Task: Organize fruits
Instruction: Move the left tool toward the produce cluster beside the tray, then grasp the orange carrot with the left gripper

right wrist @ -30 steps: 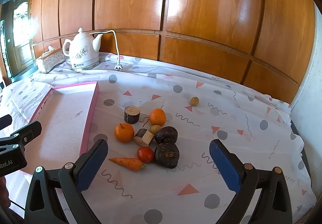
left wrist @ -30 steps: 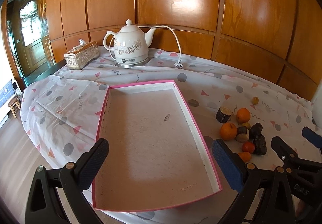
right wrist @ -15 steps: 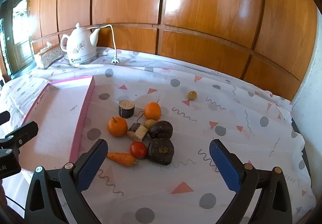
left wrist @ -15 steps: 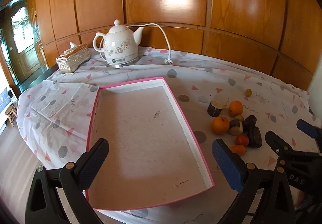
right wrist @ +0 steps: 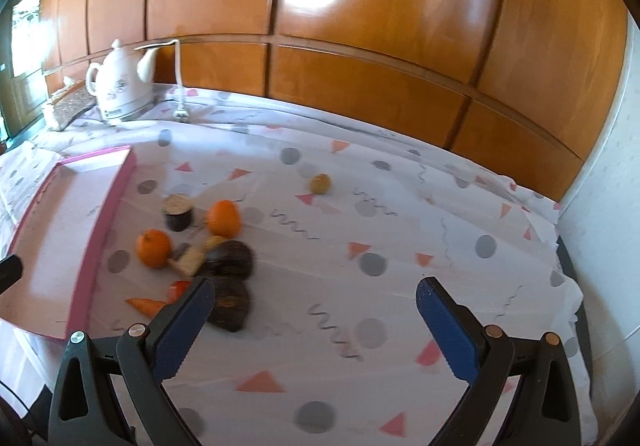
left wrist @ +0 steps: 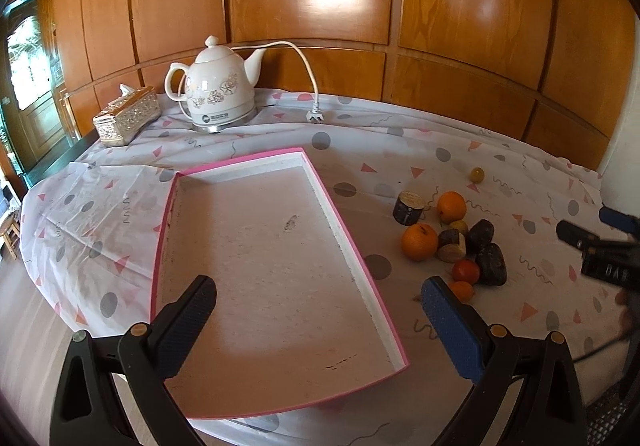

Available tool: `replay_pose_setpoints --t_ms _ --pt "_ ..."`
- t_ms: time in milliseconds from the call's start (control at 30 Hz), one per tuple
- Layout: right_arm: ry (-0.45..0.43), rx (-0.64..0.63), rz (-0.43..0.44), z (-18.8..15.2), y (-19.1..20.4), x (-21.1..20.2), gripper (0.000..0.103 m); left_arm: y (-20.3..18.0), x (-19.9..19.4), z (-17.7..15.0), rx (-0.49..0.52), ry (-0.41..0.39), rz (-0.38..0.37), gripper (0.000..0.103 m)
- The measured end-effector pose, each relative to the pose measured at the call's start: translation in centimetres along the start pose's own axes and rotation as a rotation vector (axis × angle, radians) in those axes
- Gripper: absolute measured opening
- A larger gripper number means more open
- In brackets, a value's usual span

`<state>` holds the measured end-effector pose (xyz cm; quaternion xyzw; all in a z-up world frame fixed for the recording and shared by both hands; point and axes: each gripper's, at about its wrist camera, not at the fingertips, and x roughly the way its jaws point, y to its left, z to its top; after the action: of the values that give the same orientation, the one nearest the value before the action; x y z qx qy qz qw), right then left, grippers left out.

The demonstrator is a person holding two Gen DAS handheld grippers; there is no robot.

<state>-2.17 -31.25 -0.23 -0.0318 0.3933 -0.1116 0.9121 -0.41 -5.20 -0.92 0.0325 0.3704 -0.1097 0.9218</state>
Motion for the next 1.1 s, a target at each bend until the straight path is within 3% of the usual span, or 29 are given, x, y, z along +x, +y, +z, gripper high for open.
replay_pose_setpoints --t_ms 300,533,700,800,1000,1100 --pt "0.048 0.029 -0.042 1.3 -5.2 1.7 0.102 -0.8 0.8 0.1 0.035 0.033 -0.052 0.103" --pt "0.114 0.052 -0.144 1.6 -10.3 4.8 0.101 -1.3 1.9 0.8 0.046 0.061 -0.109 0.103" --pt "0.232 0.218 -0.111 0.0 -13.6 7.4 0.098 -1.4 3.5 1.2 0.014 0.117 -0.181 0.103" --pt "0.235 0.245 -0.104 0.0 -14.2 7.1 0.098 -2.3 4.4 1.5 0.05 0.169 -0.193 0.103" --pt "0.232 0.285 -0.092 -0.2 -14.6 7.3 0.098 -3.3 5.3 2.2 0.132 0.189 -0.168 0.103" --pt "0.245 0.312 -0.106 -0.3 -15.4 7.4 0.098 -4.0 5.6 2.5 0.186 0.196 -0.18 0.094"
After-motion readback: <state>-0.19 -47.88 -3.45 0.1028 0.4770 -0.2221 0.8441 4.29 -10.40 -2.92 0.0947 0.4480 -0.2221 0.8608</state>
